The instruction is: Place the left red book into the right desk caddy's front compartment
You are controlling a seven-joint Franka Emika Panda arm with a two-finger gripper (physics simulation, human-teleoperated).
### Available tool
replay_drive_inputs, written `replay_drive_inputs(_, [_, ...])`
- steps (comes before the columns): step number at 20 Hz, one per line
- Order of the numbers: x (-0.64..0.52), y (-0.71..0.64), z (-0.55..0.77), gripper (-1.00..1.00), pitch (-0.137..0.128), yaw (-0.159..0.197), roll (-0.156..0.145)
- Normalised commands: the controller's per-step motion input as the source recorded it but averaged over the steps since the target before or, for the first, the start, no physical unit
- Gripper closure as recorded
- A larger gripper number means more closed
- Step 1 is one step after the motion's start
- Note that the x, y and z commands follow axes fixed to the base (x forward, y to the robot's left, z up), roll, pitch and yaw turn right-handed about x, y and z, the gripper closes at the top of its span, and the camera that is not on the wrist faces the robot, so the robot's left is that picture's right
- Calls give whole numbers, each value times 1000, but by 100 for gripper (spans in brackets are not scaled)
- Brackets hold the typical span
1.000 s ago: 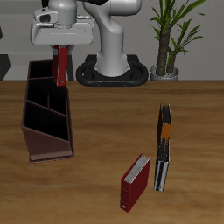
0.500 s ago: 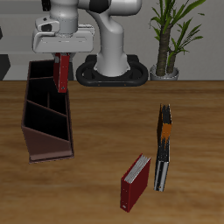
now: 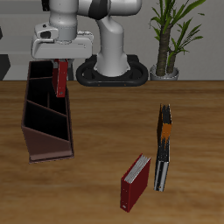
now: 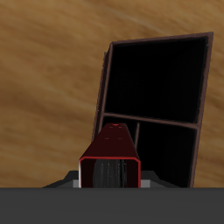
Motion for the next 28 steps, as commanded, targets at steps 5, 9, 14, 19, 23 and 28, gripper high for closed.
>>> replay_drive_inputs(5, [36, 38, -74, 100, 4, -18, -3])
replay_drive_inputs(9, [54, 20, -92, 100, 12, -11, 9])
replay_drive_inputs(14, [32, 10, -71, 100, 9, -15, -7])
replay_drive_inputs(19, [16, -71, -75, 100, 14, -19, -13])
replay_drive_inputs(23, [-25, -35, -25, 100, 3, -25, -3])
replay_drive_inputs(28, [26, -44, -83, 100, 5, 5, -6])
